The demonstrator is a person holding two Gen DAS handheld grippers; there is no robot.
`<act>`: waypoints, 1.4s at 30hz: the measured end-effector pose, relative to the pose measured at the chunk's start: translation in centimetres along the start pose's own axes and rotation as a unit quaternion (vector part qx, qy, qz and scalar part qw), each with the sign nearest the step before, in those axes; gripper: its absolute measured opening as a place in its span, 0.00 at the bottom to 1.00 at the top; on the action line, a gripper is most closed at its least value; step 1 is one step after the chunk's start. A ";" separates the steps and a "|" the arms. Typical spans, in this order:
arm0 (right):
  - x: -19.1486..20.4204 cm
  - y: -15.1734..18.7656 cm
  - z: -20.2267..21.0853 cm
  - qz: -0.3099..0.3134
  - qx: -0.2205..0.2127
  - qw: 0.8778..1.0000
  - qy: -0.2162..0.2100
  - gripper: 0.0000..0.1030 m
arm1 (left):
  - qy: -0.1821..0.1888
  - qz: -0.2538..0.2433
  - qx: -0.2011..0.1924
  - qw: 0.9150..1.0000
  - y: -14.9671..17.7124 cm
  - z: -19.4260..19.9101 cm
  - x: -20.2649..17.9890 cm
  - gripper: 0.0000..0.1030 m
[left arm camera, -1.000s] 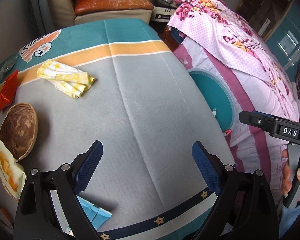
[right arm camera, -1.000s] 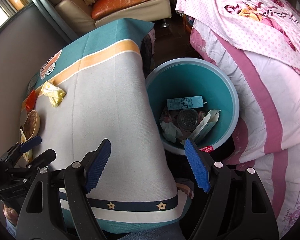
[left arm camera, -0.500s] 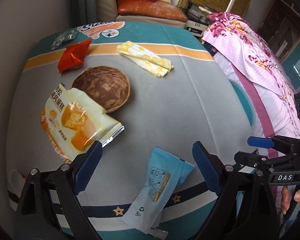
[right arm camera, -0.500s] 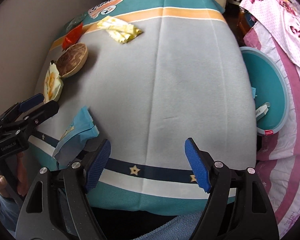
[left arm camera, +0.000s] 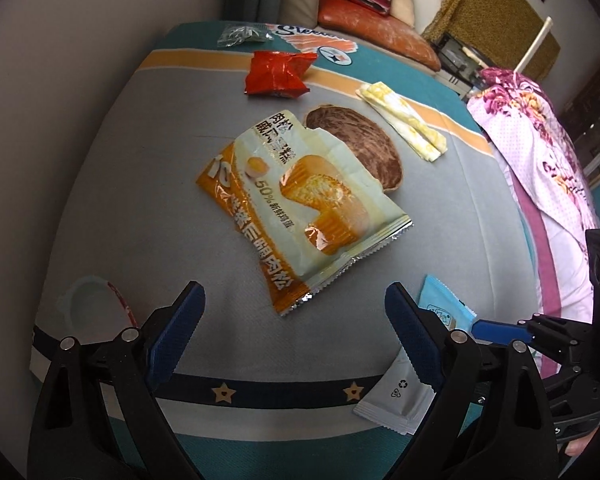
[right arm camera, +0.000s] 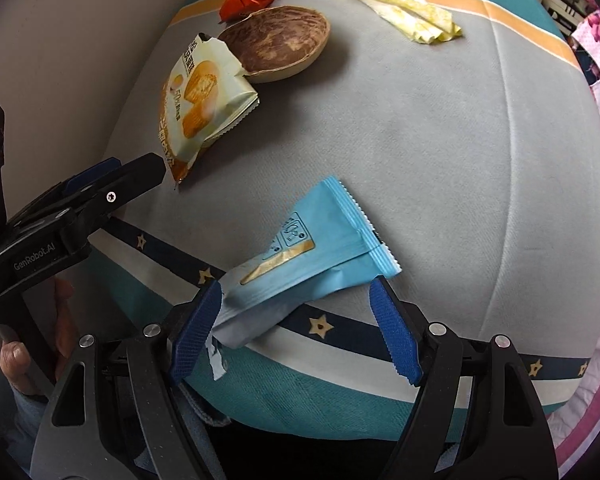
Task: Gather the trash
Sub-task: 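Grasp the orange pork floss cake bag with the left tool while the right tool grasps the blue wrapper, then carry the orange cake bag and blue wrapper over the teal bin with both tools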
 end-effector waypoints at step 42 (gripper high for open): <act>-10.1 -1.8 3.5 -0.056 -0.079 0.995 0.015 0.35 | -0.023 0.024 -0.019 0.999 -4.1 -4.4 -1.6 0.43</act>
Point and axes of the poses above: each gripper's, at about its wrist camera, not at the fingertips, and z roughly against the way its jaws point, x to its left, y to its underside, the point moved 5 cm from there along -z, roughly the way its jaws point, and after that the axes turned 13 degrees about x, right-handed, at the moved point
